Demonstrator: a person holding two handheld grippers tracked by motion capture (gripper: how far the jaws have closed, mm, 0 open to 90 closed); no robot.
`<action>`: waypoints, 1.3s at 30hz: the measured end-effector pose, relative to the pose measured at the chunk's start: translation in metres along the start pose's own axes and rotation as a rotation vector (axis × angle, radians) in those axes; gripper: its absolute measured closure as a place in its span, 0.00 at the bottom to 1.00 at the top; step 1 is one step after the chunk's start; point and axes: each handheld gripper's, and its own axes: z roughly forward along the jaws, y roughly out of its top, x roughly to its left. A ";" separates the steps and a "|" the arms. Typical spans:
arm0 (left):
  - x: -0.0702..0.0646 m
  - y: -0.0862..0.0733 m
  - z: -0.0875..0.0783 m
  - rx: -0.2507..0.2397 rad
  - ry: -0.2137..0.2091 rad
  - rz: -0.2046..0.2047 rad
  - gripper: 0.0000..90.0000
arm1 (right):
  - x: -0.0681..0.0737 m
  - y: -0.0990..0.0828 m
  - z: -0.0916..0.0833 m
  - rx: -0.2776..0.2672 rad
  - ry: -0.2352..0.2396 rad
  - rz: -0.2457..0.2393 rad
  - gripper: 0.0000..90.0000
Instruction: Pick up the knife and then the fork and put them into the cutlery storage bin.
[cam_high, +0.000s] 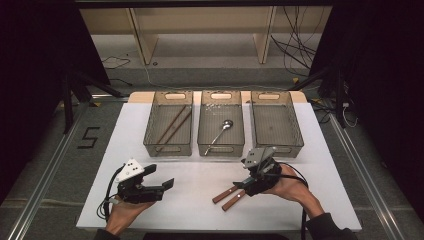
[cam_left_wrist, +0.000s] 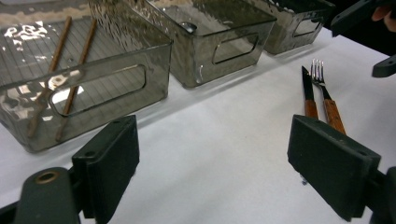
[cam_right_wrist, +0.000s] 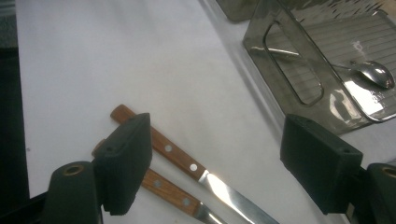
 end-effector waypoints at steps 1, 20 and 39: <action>0.001 0.000 -0.001 -0.005 -0.002 0.001 0.18 | 0.000 0.001 0.001 0.009 0.005 -0.006 0.29; 0.001 -0.004 0.001 0.010 -0.008 0.013 0.18 | 0.006 0.012 0.045 0.212 0.147 -0.173 0.40; 0.001 -0.003 0.001 0.011 -0.008 0.016 0.18 | 0.011 0.018 0.068 0.320 0.213 -0.254 0.51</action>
